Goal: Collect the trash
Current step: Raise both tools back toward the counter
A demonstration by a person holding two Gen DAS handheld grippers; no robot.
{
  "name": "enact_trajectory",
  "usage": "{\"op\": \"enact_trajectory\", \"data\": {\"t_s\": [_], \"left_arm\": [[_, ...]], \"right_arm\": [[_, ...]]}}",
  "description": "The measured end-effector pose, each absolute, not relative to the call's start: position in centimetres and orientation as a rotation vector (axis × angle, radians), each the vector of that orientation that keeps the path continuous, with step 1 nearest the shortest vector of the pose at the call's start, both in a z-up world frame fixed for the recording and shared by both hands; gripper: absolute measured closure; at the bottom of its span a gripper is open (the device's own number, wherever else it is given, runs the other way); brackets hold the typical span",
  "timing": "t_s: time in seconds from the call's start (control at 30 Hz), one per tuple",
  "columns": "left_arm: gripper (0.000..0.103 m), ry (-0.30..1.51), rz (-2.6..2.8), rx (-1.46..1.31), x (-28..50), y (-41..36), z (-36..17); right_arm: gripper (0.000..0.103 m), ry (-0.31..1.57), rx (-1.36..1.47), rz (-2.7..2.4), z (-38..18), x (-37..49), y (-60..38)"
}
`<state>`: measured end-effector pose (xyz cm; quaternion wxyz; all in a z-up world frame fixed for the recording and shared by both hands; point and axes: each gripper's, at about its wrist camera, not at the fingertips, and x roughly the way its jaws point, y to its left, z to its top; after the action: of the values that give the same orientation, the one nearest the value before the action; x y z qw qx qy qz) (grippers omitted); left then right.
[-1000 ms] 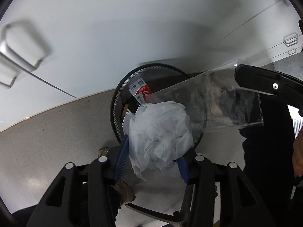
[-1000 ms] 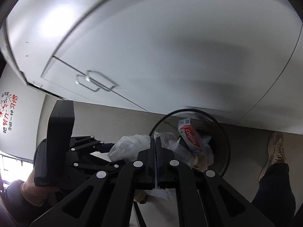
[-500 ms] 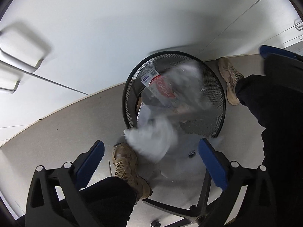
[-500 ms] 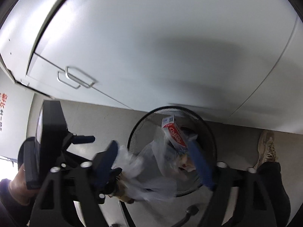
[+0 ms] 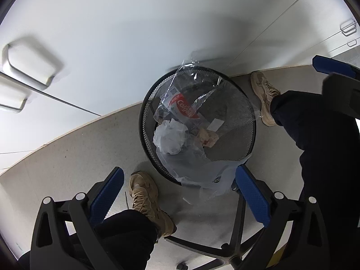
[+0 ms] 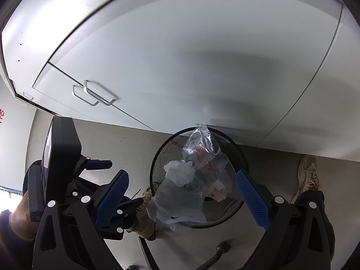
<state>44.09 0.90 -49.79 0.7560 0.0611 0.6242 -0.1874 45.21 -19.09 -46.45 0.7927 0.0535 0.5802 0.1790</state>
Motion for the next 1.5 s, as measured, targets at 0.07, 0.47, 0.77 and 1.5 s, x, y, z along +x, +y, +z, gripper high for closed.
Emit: {"op": "enact_trajectory", "data": {"t_s": [0.07,0.47,0.77,1.5], "left_arm": [[0.004,1.342,-0.415,0.140,43.9,0.8,-49.0],[0.004,1.189,-0.584,0.152,42.2,2.4,-36.3],[0.004,0.965,-0.827,0.237,39.9,4.2,-21.1],[0.004,0.554,-0.801,0.384,58.6,-3.4,-0.6]], "right_arm": [[0.006,1.231,0.109,0.388,-45.8,44.8,-18.9],[0.006,1.018,0.068,0.472,-33.8,42.0,-19.5],[0.006,0.811,-0.027,0.609,-20.5,41.9,-21.5],[0.004,0.539,-0.209,0.499,-3.2,55.5,-33.7]]}}
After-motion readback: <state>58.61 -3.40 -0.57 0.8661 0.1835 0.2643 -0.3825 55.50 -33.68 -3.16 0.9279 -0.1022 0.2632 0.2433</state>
